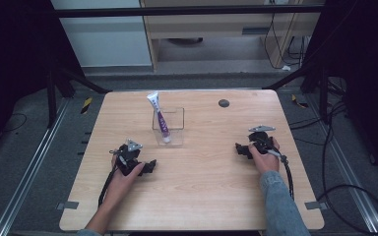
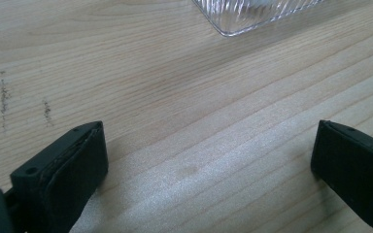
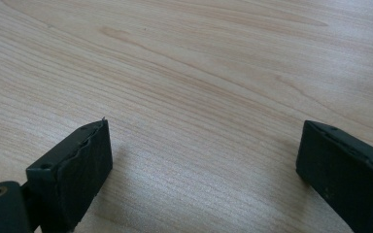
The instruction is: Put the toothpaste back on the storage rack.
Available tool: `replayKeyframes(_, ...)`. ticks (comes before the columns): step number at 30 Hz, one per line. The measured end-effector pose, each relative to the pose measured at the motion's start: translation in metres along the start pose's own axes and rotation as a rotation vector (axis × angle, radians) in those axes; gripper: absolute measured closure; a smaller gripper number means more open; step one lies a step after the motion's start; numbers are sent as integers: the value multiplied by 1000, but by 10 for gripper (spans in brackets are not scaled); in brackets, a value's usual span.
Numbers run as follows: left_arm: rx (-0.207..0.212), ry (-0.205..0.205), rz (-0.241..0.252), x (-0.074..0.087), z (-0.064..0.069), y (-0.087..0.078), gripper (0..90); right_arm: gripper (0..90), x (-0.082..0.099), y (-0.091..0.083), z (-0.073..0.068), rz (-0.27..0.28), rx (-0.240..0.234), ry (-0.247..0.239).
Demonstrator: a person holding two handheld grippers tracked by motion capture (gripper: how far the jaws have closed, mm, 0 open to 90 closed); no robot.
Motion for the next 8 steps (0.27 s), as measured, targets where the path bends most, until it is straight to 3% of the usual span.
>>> replayKeyframes(6,0,0,0,0,0,0,0,32,1,0,-1,-1,18,13)
replayKeyframes(7,-1,0,-1,0,0,0,0,2,0,2,-2,-7,63,56)
replayKeyframes(8,-1,0,-1,0,0,0,0,2,0,2,-2,-7,63,56)
Point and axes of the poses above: each handheld gripper's, and its own axes: y roughly forward along the jaws, x roughly out of its underside, z roughly to its right, the point moved 4 cm from there along y, roughly forward along the jaws, and after that the axes turned 8 degrees about y, right-handed, at the moved point
